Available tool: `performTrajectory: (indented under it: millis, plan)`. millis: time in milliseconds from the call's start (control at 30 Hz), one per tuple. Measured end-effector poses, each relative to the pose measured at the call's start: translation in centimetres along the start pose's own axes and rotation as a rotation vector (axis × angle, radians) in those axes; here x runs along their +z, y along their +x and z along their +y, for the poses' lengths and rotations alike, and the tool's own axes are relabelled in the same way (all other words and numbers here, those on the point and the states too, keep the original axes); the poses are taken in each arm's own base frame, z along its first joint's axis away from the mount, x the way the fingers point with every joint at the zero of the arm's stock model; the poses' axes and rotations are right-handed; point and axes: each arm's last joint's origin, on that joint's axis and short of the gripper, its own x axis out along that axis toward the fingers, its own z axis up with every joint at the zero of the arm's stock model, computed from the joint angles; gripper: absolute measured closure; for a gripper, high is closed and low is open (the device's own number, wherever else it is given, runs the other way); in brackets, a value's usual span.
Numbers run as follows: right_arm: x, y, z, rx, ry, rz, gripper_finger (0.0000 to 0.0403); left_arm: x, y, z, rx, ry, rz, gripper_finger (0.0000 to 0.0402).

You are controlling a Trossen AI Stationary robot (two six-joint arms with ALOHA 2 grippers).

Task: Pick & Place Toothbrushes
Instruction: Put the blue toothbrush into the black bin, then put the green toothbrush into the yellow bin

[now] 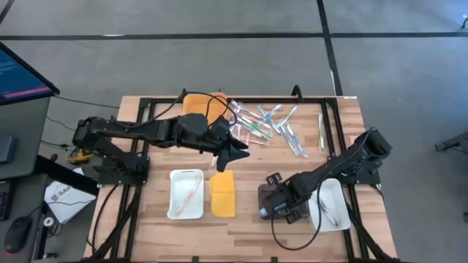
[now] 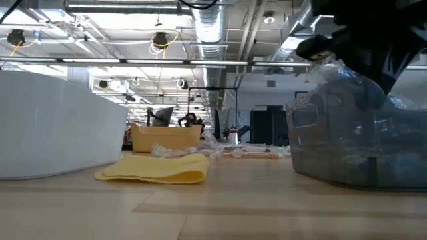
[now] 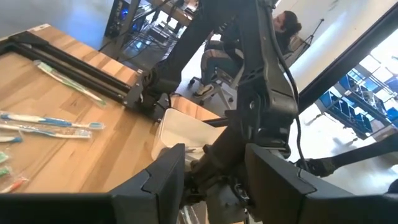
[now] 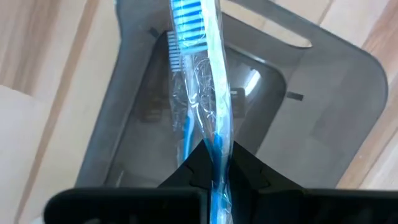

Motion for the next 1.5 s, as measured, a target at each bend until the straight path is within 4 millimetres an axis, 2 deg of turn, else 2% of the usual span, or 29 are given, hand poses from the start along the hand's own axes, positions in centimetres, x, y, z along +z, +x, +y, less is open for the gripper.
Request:
performTrajectory:
  millis: [267, 433, 867, 1133, 1333, 1500]
  plan:
    - [-1.1, 1.8, -0.3, -0.008, 0.002, 0.032, 0.0386, 0.1, 0.0, 0.0, -0.002, 0.007, -0.013, 0.0239]
    - [-1.5, 2.1, -0.4, -0.024, 0.002, 0.05, 0.0376, 0.2, 0.0, -0.1, -0.006, 0.002, -0.02, 0.0239]
    - [-1.5, 2.1, -0.6, -0.022, 0.01, 0.047, 0.0319, 0.3, 0.0, -0.1, -0.011, -0.001, -0.027, 0.0239]
    - [-1.5, 2.1, -0.6, -0.022, 0.025, 0.049, 0.0254, 0.3, 0.0, -0.1, -0.011, -0.001, -0.028, 0.0239]
    - [-1.1, 0.8, -1.2, -0.022, 0.033, 0.086, 0.0216, 1.0, -1.3, -0.5, -0.03, 0.014, -0.062, 0.0239]
    - [0.1, -1.7, -2.4, -0.027, 0.059, 0.046, 0.0209, 2.2, -3.1, -0.6, -0.006, 0.055, -0.133, 0.0239]
